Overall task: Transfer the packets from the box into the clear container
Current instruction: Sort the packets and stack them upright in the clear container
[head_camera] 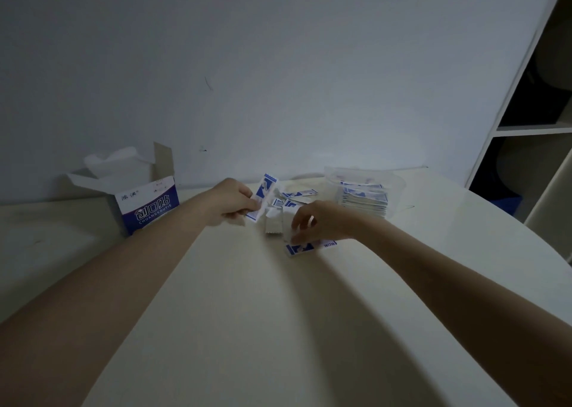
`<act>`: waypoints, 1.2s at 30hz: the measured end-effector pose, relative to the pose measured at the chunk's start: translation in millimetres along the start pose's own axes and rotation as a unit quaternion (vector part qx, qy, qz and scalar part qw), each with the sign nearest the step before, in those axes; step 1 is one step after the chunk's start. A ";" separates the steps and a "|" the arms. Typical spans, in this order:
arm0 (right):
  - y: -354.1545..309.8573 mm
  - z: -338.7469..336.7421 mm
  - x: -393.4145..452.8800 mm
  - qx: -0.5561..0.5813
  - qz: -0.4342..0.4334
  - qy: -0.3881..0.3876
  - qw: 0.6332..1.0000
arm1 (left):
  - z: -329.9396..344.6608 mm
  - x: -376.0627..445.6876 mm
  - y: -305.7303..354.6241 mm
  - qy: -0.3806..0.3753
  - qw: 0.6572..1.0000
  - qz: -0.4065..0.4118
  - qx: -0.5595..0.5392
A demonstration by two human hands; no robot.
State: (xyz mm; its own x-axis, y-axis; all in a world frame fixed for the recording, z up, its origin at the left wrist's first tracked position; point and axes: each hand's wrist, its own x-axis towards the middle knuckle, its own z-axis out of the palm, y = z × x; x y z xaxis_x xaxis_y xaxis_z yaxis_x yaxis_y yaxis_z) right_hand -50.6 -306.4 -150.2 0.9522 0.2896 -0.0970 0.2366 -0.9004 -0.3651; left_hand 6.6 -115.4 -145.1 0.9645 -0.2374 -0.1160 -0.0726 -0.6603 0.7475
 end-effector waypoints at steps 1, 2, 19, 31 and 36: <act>-1.7 0.2 0.9 -0.003 -0.002 -0.002 1.000 | -0.7 -2.6 0.7 -0.004 1.000 0.005 -0.004; -2.6 0.4 2.5 0.011 -0.001 0.011 1.000 | 0.0 -5.6 2.7 -0.014 1.000 0.015 -0.006; -9.8 -18.3 -17.9 -0.215 0.003 -0.134 0.967 | 53.6 -7.3 23.8 -0.035 0.934 0.121 0.336; -0.1 -8.4 -15.1 0.015 0.016 -0.003 1.000 | 35.3 -18.0 15.3 0.056 0.937 0.203 0.280; 3.3 -19.4 -16.0 0.135 0.062 0.110 0.983 | 11.7 -15.2 19.6 0.105 0.987 0.125 0.011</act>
State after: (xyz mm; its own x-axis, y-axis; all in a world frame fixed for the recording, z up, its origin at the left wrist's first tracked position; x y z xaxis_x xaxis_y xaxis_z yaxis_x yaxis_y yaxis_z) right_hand -61.4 -320.3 -131.9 0.9962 0.0795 0.0357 0.0851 -0.7966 -0.5985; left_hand -12.4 -133.1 -136.3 0.9469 -0.2436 0.2098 -0.3181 -0.6151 0.7215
